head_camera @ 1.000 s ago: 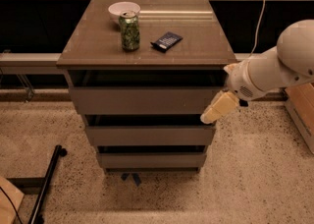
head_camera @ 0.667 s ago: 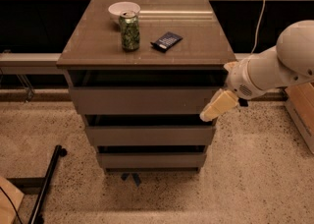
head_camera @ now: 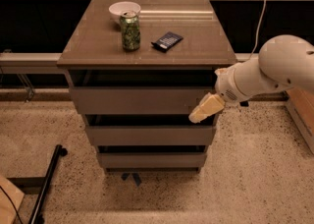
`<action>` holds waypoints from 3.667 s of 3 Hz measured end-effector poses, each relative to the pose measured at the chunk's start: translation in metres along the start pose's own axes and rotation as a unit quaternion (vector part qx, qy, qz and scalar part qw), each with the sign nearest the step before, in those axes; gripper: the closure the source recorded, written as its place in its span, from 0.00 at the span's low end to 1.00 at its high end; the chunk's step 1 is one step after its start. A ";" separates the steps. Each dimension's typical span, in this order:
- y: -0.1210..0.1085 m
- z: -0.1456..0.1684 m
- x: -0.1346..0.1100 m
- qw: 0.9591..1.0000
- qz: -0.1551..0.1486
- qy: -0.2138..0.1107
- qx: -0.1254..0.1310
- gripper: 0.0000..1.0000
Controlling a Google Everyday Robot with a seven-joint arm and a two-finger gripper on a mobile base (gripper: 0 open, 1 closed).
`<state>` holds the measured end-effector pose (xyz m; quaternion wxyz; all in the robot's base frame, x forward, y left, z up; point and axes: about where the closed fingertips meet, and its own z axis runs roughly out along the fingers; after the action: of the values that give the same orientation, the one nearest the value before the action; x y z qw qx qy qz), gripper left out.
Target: Open top drawer
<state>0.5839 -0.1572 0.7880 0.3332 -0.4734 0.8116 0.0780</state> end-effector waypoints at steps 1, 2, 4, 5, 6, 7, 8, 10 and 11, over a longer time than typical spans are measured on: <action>-0.009 0.032 0.000 0.999 0.018 -0.030 -0.008 0.00; -0.020 0.067 0.005 0.998 0.039 -0.056 -0.017 0.00; -0.060 0.116 0.000 0.993 0.052 -0.105 -0.029 0.00; -0.070 0.115 -0.005 0.992 0.052 -0.114 -0.023 0.00; -0.073 0.123 -0.011 0.991 0.053 -0.122 -0.012 0.00; -0.074 0.127 -0.012 0.991 0.053 -0.122 -0.012 0.00; -0.076 0.153 -0.013 0.991 0.060 -0.115 -0.024 0.19; -0.070 0.172 -0.004 0.989 0.092 -0.104 -0.046 0.66; -0.071 0.169 -0.006 0.989 0.092 -0.104 -0.046 0.89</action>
Offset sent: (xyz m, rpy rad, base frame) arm 0.0759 0.0164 -0.0856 0.2224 0.0042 -0.0367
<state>0.7232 -0.1163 0.6756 0.3852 -0.4012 0.8081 0.1940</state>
